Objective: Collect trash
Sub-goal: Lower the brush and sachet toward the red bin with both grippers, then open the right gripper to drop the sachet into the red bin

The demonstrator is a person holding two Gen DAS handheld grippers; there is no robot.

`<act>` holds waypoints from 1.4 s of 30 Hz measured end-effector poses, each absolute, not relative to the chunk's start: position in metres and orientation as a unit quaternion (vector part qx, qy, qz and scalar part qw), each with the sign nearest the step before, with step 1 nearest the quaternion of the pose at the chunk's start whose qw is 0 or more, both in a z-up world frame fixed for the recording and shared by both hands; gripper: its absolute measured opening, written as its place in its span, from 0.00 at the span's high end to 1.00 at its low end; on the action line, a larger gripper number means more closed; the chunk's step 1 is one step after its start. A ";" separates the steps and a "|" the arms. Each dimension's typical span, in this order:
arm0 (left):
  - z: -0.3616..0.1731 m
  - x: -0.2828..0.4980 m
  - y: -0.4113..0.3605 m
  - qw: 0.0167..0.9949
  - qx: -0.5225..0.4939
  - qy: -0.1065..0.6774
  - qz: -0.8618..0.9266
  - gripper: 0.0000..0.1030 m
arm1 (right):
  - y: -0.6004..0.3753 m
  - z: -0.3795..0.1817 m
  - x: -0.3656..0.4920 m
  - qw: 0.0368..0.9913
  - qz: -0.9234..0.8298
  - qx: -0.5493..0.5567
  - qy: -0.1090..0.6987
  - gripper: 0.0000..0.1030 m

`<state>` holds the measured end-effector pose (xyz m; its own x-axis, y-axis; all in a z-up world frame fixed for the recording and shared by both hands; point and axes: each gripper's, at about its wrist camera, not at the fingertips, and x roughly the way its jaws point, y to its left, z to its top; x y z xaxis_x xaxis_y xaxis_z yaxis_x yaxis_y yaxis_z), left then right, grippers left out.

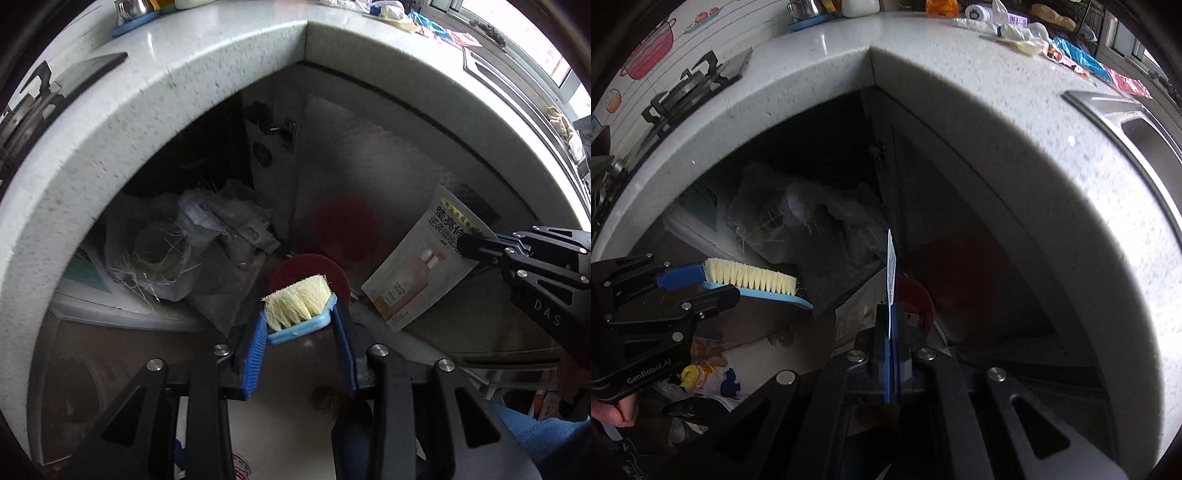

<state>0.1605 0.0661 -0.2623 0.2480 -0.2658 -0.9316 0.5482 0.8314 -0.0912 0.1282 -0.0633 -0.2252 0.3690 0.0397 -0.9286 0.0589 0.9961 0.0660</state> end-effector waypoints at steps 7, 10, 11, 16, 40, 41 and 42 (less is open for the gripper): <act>-0.333 0.172 0.058 0.766 0.117 0.565 -0.283 0.68 | -0.064 -0.290 0.134 0.818 -0.014 0.057 0.573 0.99; -0.368 0.179 0.052 0.763 0.117 0.567 -0.288 0.68 | -0.064 -0.319 0.139 0.817 -0.020 0.059 0.574 0.99; -0.379 0.185 0.050 0.760 0.118 0.570 -0.290 0.67 | -0.066 -0.330 0.140 0.815 -0.022 0.062 0.575 0.99; -0.430 0.194 0.037 0.746 0.130 0.580 -0.302 0.67 | -0.072 -0.382 0.142 0.807 -0.032 0.069 0.586 0.99; -0.502 0.225 0.015 0.728 0.140 0.608 -0.283 0.36 | -0.095 -0.438 0.149 0.795 -0.025 0.061 0.603 0.99; -0.503 0.225 0.020 0.731 0.134 0.609 -0.277 0.33 | -0.092 -0.439 0.150 0.796 -0.019 0.056 0.603 0.99; -0.506 0.227 0.024 0.732 0.128 0.612 -0.271 0.24 | -0.089 -0.441 0.153 0.797 -0.011 0.051 0.602 0.99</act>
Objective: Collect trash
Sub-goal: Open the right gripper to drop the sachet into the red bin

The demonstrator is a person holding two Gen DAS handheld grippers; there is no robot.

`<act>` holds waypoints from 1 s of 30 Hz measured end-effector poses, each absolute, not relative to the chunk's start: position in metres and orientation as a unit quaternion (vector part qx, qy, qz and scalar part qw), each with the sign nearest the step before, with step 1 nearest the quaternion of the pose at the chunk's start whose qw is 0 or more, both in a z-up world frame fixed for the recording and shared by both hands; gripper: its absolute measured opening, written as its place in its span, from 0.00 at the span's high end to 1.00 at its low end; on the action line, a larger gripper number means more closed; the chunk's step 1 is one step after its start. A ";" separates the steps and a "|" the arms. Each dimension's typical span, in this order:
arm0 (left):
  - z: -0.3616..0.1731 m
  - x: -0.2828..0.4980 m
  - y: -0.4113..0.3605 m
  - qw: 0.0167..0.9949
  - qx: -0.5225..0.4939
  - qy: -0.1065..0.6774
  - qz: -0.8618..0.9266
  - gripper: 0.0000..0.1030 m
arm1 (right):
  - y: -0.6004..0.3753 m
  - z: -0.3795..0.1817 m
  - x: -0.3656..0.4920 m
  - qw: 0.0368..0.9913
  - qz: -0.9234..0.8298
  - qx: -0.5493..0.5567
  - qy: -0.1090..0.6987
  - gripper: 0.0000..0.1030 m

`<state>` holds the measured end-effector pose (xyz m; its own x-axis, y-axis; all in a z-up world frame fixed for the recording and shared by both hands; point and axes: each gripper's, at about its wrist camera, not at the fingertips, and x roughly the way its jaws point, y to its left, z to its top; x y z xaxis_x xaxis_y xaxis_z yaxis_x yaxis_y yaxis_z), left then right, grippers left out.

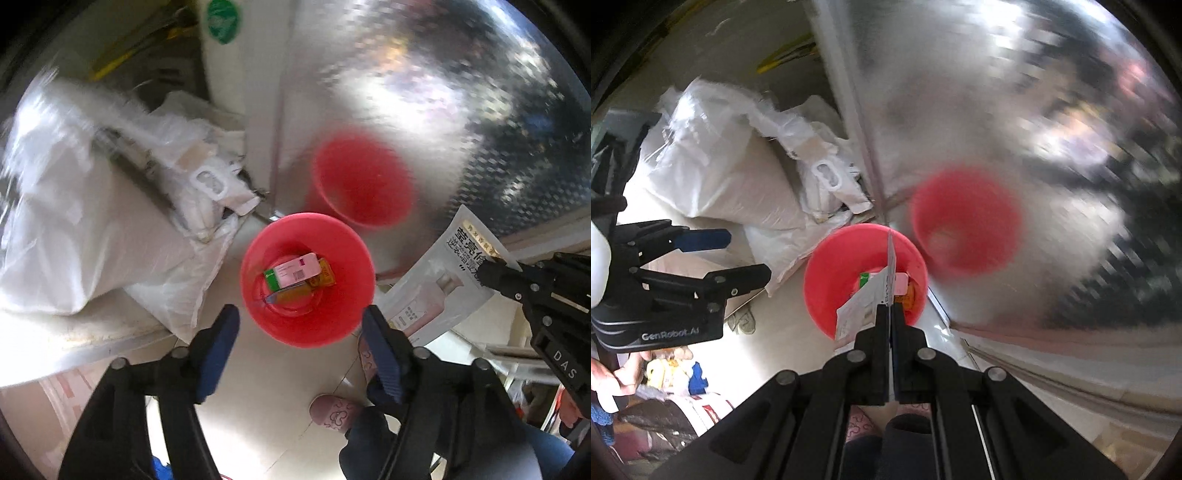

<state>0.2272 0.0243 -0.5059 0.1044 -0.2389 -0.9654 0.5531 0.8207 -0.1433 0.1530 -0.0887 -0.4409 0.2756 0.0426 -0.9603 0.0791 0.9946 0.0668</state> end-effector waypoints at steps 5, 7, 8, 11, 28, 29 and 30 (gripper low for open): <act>-0.514 0.230 0.046 0.735 0.111 0.624 -0.240 0.18 | -0.074 -0.452 0.164 0.802 0.020 0.020 0.596 0.99; -0.518 0.229 0.055 0.738 0.106 0.626 -0.229 0.16 | -0.070 -0.458 0.168 0.800 0.032 0.014 0.599 0.99; -0.519 0.229 0.059 0.739 0.103 0.627 -0.225 0.11 | -0.067 -0.460 0.170 0.800 0.037 0.008 0.599 0.99; -0.524 0.228 0.072 0.744 0.089 0.627 -0.211 0.08 | -0.059 -0.463 0.173 0.803 0.048 -0.009 0.594 0.99; -0.526 0.215 0.105 0.767 0.039 0.618 -0.168 0.00 | -0.037 -0.469 0.178 0.803 0.058 -0.048 0.592 0.37; -0.520 0.213 0.107 0.770 0.034 0.616 -0.166 0.00 | -0.036 -0.465 0.175 0.803 0.061 -0.049 0.591 0.35; -0.514 0.209 0.107 0.771 0.033 0.614 -0.164 0.00 | -0.035 -0.460 0.174 0.804 0.064 -0.050 0.588 0.31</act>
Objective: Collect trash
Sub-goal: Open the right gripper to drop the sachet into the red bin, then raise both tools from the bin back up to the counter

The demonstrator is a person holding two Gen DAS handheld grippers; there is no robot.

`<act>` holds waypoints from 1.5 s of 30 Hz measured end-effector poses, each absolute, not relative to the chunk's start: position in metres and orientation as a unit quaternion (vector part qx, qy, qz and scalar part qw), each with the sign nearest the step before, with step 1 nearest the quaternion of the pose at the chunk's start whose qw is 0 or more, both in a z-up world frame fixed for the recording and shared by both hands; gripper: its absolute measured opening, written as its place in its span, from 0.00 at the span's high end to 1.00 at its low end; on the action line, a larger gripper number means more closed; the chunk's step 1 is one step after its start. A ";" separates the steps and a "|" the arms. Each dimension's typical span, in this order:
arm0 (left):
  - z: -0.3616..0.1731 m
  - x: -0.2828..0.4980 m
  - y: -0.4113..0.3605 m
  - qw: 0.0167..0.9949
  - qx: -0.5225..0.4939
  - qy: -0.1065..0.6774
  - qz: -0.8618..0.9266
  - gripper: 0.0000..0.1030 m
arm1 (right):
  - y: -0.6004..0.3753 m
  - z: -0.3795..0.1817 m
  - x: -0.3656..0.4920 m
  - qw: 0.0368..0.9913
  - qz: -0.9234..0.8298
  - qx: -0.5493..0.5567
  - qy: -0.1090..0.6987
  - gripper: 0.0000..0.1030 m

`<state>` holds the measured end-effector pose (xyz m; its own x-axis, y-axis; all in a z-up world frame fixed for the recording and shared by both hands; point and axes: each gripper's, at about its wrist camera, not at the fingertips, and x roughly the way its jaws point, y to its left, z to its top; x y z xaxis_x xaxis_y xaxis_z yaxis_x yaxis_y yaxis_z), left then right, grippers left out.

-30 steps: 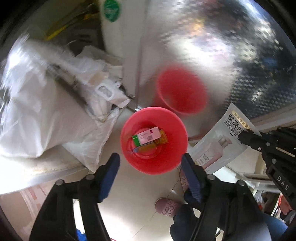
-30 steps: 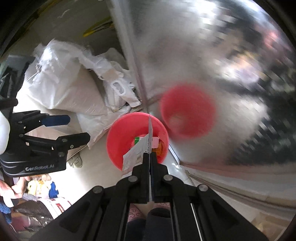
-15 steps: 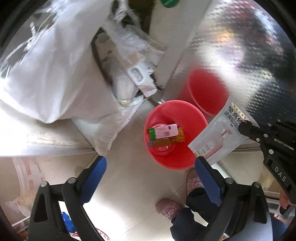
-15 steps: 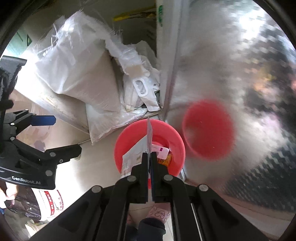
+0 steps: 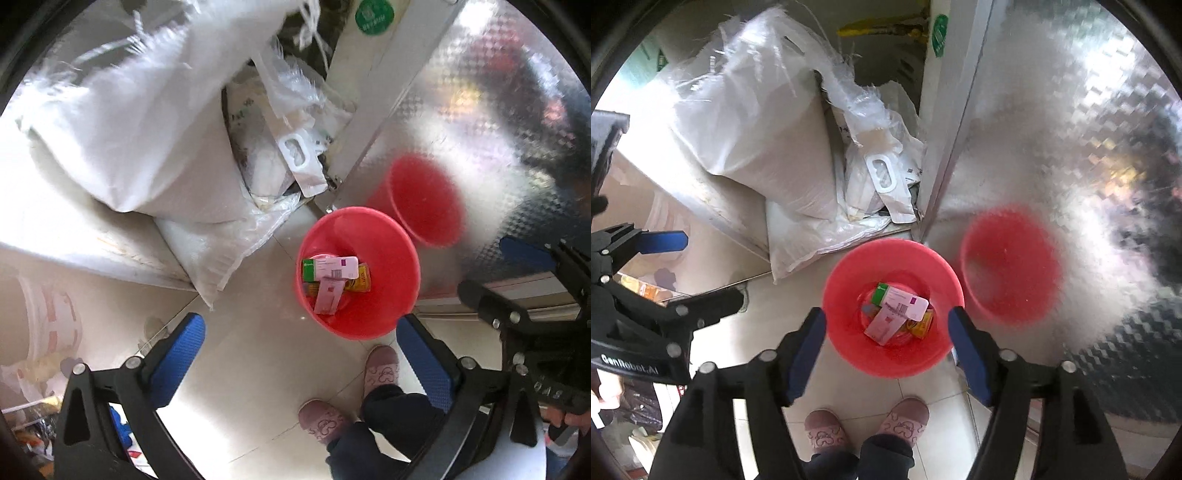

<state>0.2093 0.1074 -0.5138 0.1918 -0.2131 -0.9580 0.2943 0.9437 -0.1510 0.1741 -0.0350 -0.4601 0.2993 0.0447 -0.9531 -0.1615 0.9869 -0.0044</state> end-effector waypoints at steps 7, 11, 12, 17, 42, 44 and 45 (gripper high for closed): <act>-0.451 0.184 0.112 0.785 0.028 0.598 -0.161 0.00 | -0.033 -0.408 0.157 0.810 0.072 -0.038 0.581 0.25; -0.401 0.167 0.112 0.797 0.046 0.581 -0.155 0.00 | -0.031 -0.367 0.143 0.822 0.067 -0.041 0.564 0.17; -0.389 0.163 0.112 0.798 0.049 0.579 -0.157 0.00 | -0.032 -0.356 0.141 0.824 0.066 -0.041 0.562 0.14; -0.327 0.146 0.112 0.803 0.059 0.572 -0.157 0.00 | -0.030 -0.299 0.127 0.830 0.051 -0.040 0.554 0.09; -0.118 0.174 0.075 0.840 0.079 0.500 -0.196 0.00 | -0.065 -0.116 0.131 0.875 0.017 -0.028 0.484 0.08; -0.110 0.186 0.062 0.840 0.093 0.493 -0.204 0.00 | -0.075 -0.109 0.138 0.877 0.006 -0.018 0.479 0.08; -0.105 0.194 0.054 0.841 0.100 0.491 -0.204 0.00 | -0.081 -0.109 0.144 0.877 0.002 -0.013 0.481 0.08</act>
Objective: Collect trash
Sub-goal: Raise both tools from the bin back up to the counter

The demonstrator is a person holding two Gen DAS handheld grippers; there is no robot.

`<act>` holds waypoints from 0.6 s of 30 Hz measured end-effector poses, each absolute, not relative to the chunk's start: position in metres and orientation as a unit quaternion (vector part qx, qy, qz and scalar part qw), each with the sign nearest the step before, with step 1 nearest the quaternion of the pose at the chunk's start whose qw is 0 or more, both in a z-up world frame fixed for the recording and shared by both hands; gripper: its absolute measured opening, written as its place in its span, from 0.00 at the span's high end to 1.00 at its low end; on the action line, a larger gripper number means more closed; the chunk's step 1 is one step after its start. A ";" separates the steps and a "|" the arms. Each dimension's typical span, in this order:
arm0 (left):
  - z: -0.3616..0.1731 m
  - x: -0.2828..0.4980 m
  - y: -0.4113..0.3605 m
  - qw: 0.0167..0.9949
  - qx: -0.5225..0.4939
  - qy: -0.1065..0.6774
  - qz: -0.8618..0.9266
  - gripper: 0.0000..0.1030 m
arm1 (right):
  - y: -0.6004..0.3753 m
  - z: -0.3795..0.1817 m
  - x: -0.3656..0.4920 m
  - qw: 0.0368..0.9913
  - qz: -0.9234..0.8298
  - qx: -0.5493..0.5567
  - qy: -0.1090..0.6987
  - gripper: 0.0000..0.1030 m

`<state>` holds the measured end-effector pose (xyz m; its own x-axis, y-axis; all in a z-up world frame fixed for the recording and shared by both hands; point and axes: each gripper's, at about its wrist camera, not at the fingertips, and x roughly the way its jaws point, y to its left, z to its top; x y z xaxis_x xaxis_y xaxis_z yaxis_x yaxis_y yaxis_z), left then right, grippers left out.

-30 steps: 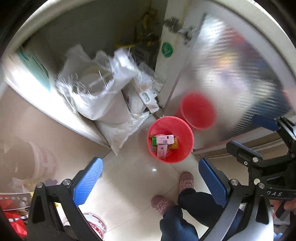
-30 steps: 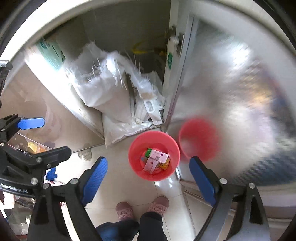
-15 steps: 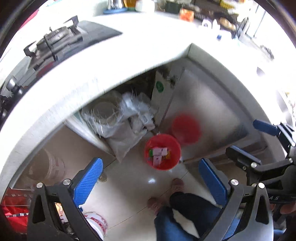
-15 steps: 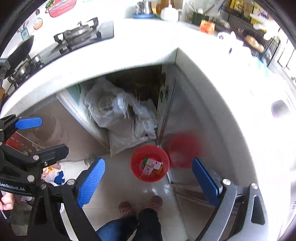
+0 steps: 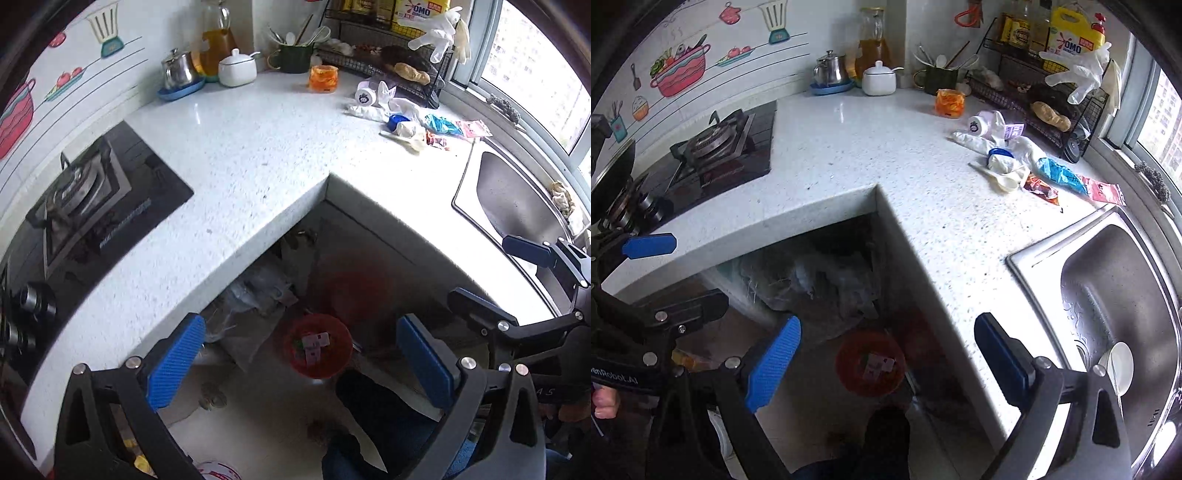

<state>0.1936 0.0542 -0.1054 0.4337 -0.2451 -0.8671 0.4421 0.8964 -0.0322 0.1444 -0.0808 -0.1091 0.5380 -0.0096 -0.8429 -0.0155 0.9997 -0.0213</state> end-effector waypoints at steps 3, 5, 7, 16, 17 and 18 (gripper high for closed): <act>-0.095 0.218 0.031 0.842 0.117 0.485 -0.205 0.00 | -0.099 -0.104 0.162 0.876 -0.011 0.003 0.482 0.08; -0.088 0.236 0.015 0.842 0.119 0.482 -0.214 0.00 | -0.112 -0.100 0.174 0.878 -0.021 0.007 0.478 0.08; -0.083 0.254 -0.001 0.841 0.123 0.479 -0.219 0.00 | -0.125 -0.094 0.187 0.880 -0.030 0.009 0.475 0.08; -0.070 0.327 -0.068 0.835 0.126 0.477 -0.246 0.00 | -0.188 -0.069 0.244 0.885 -0.049 0.011 0.462 0.08; -0.071 0.335 -0.074 0.834 0.124 0.479 -0.245 0.00 | -0.195 -0.068 0.252 0.885 -0.050 0.010 0.462 0.08; -0.070 0.343 -0.080 0.833 0.122 0.482 -0.245 0.00 | -0.201 -0.067 0.261 0.884 -0.050 0.009 0.464 0.08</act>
